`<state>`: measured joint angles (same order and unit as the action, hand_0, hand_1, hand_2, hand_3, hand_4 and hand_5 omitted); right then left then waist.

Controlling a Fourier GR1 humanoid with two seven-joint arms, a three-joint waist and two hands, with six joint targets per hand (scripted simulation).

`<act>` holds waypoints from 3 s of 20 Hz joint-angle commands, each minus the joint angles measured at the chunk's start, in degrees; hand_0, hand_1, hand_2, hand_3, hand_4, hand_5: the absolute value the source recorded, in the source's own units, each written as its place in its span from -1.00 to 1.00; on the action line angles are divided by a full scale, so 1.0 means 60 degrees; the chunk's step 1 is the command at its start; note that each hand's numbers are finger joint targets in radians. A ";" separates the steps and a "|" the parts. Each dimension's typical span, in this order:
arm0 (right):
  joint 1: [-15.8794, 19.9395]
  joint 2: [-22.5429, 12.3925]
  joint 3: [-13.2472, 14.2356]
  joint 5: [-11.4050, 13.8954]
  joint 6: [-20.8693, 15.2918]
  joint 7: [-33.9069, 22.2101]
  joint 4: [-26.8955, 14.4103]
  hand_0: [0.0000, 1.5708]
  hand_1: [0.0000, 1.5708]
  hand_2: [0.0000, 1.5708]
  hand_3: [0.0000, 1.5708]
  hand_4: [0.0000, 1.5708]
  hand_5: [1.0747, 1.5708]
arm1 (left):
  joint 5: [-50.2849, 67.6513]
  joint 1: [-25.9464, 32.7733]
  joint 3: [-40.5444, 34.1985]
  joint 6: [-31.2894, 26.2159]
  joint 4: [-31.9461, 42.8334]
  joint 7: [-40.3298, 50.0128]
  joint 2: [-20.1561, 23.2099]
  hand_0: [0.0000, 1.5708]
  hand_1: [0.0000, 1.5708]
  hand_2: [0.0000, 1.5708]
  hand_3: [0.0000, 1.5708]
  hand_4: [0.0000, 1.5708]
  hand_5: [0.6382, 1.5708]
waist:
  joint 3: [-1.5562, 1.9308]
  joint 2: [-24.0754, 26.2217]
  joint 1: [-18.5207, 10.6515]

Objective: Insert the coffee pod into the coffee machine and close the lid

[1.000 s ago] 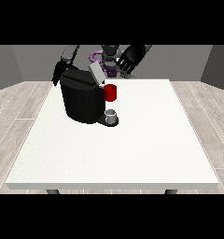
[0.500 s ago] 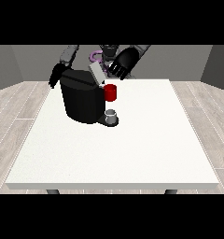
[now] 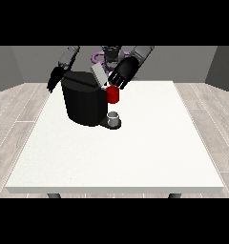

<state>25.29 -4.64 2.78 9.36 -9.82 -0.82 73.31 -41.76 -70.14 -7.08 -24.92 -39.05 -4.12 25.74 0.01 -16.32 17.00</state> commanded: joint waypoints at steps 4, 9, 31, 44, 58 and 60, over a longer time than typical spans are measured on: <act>0.0207 -0.0007 0.0383 -0.0163 -0.0162 0.0189 -0.0598 -1.00 -1.00 -1.00 -1.00 -0.95 1.00 | 0.0065 -0.0212 0.0134 -0.0374 0.0082 0.0398 -0.0640 0.54 0.54 0.59 0.55 -0.45 1.00 | 0.0004 0.0162 -0.0343; 0.0312 -0.0032 0.0250 -0.0053 -0.0188 0.0161 -0.0187 -1.00 -1.00 -1.00 -1.00 -1.00 1.00 | -0.0184 -0.0183 0.0107 0.0250 0.0172 -0.0131 -0.0275 0.52 0.52 0.59 0.53 -0.47 1.00 | 0.0001 -0.0248 -0.0054; 0.0279 0.0067 -0.0130 0.0172 -0.0146 -0.0136 0.0179 -1.00 -1.00 -1.00 -1.00 -1.00 1.00 | -0.1033 -0.0510 0.0364 0.1028 0.0448 -0.0884 0.0567 0.54 0.54 0.56 0.40 -1.00 1.00 | -0.0002 -0.0618 0.0371; 0.0545 0.0006 0.0015 -0.0054 -0.0007 0.0043 0.0364 -1.00 -1.00 -1.00 -1.00 -0.89 1.00 | -0.1008 -0.0731 -0.0033 0.1733 0.0682 -0.1054 0.0477 0.46 0.46 0.46 0.21 -1.00 1.00 | 0.0000 -0.1071 0.0587; 0.0786 0.0082 0.0002 0.0352 -0.0473 -0.0121 0.0011 -1.00 -1.00 -1.00 -1.00 -0.80 1.00 | -0.1597 -0.1027 0.0386 0.1999 0.0425 -0.1738 0.0728 0.33 0.33 0.34 -0.05 -1.00 1.00 | 0.0004 -0.1292 0.0304; 0.0490 -0.0030 -0.0018 0.0298 -0.0252 -0.0080 -0.0033 -1.00 -1.00 -1.00 -1.00 -0.89 1.00 | -0.1630 -0.0725 0.0438 0.2186 0.0389 -0.1571 0.0368 0.18 0.18 0.25 -0.12 -1.00 1.00 | 0.0003 -0.0883 0.0337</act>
<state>28.89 -4.65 2.71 11.03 -11.66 -1.44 74.21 -50.24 -74.72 -5.27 -13.69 -36.79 -15.41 29.87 0.13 -22.87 18.99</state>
